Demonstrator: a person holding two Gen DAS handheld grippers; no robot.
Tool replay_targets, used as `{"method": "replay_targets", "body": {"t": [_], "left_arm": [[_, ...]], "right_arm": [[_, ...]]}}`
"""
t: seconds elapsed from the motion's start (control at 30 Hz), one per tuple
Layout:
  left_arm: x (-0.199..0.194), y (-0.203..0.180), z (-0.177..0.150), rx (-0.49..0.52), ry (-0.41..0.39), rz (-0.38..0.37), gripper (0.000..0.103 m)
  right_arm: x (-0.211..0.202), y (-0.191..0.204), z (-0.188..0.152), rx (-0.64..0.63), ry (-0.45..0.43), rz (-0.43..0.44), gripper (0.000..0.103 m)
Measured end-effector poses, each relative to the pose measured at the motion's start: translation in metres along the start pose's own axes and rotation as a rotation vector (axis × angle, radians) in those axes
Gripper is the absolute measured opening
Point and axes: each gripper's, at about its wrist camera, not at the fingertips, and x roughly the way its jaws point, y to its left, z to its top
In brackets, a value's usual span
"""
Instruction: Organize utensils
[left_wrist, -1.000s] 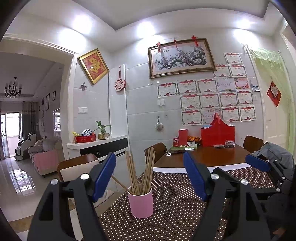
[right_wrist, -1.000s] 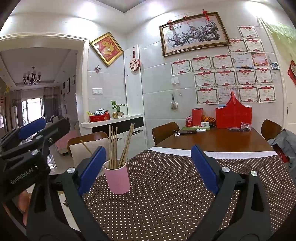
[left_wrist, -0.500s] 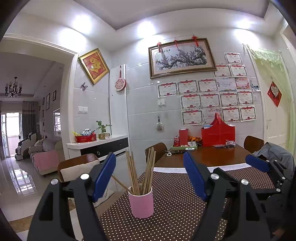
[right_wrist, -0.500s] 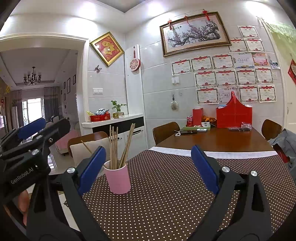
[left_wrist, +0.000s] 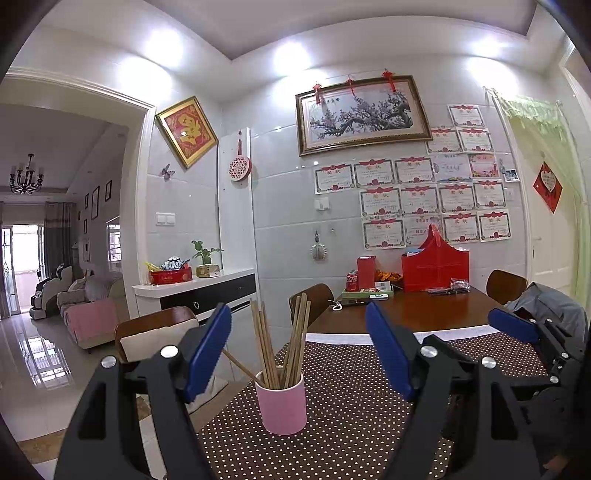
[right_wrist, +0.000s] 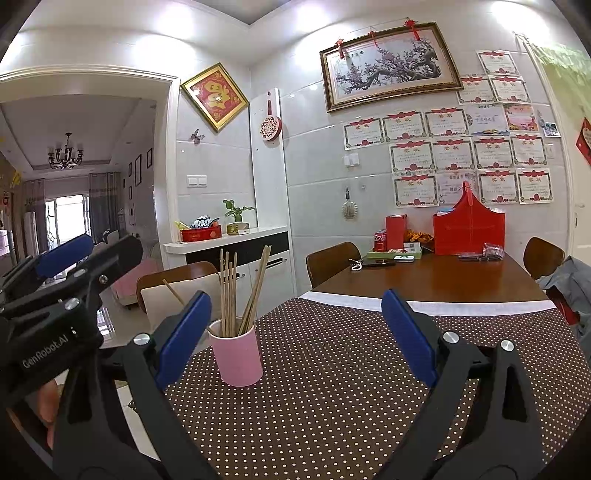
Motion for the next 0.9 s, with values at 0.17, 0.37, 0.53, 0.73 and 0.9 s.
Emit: {"method": "replay_targets", "body": {"t": [0.17,0.37,0.53,0.73,0.9], "left_arm": [[0.0001,0.0004,-0.0002,0.001,0.002,0.001,0.074],[0.0007,0.0022,-0.0017,-0.005,0.005,-0.003,0.074],[0.0015,0.003,-0.0023,-0.002,0.008,-0.001,0.074],[0.0015,0.0038,-0.0021,0.0,0.009,0.0,0.076],[0.0014,0.0035,-0.0031,0.001,0.01,0.001,0.076]], "right_arm": [[0.0004,0.0002,0.0004,0.0,0.003,0.001,0.092],[0.0008,0.0016,0.0004,0.0,0.003,0.002,0.092],[0.0021,0.0021,-0.0004,0.001,0.007,0.003,0.092],[0.0054,0.002,-0.0023,0.003,0.014,0.005,0.092],[0.005,0.0006,-0.002,0.003,0.015,0.006,0.092]]}}
